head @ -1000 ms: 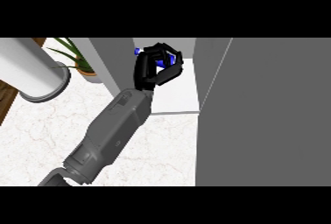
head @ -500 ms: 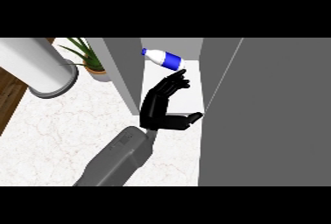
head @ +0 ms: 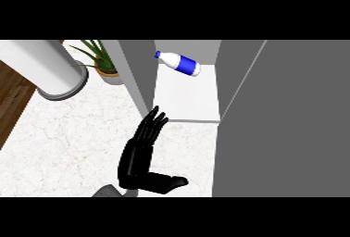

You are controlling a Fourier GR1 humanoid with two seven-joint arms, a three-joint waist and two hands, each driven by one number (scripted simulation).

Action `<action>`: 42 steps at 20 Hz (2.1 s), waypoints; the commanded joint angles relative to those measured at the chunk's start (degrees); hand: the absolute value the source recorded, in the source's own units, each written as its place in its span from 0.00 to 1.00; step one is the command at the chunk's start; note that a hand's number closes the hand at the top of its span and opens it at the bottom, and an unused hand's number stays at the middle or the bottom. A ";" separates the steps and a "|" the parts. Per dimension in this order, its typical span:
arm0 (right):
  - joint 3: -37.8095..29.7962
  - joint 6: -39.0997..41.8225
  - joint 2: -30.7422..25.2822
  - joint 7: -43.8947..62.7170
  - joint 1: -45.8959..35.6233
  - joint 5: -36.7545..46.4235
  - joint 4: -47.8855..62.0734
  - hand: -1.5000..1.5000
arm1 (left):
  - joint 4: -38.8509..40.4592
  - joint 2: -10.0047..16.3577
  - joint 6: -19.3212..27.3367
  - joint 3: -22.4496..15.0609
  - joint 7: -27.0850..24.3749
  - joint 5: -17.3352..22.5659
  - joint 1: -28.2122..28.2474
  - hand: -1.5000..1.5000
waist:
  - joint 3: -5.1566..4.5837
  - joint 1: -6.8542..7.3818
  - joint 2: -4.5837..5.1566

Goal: Pick up the bottled water, place it into the cabinet and close the cabinet

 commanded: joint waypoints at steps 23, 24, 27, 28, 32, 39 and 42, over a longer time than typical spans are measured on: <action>16.21 4.51 -13.58 20.78 -23.36 8.10 -8.34 1.00 | -22.16 34.94 -24.44 11.86 -14.45 6.92 32.55 0.00 | -0.48 3.85 1.55; 15.87 4.06 -13.66 23.25 -24.43 7.10 -9.01 1.00 | -21.16 35.54 -25.79 12.01 -15.58 6.51 33.53 0.00 | -0.50 3.88 1.66; 15.12 5.24 -12.75 24.56 -32.23 6.04 -5.59 1.00 | -22.79 37.36 -27.45 11.67 -15.16 6.18 34.32 0.00 | -0.56 6.51 2.19; 16.92 6.55 -13.21 25.66 -34.06 6.89 -6.22 1.00 | -24.21 38.97 -27.39 13.61 -14.48 7.63 34.20 0.00 | -0.43 5.47 1.74; 17.43 7.31 -11.81 29.66 -41.75 5.44 -3.13 1.00 | -21.37 39.98 -29.82 14.71 -15.32 7.75 34.12 0.00 | -0.79 7.06 2.23; 18.55 6.33 -8.03 35.97 -49.65 2.11 1.27 1.00 | -21.17 41.23 -31.75 16.27 -16.20 8.54 34.64 0.00 | -1.06 8.39 2.57; 18.98 5.06 -4.91 38.07 -51.77 0.22 3.27 1.00 | -21.11 41.73 -33.09 16.10 -16.42 8.21 34.90 0.00 | -1.08 8.74 2.80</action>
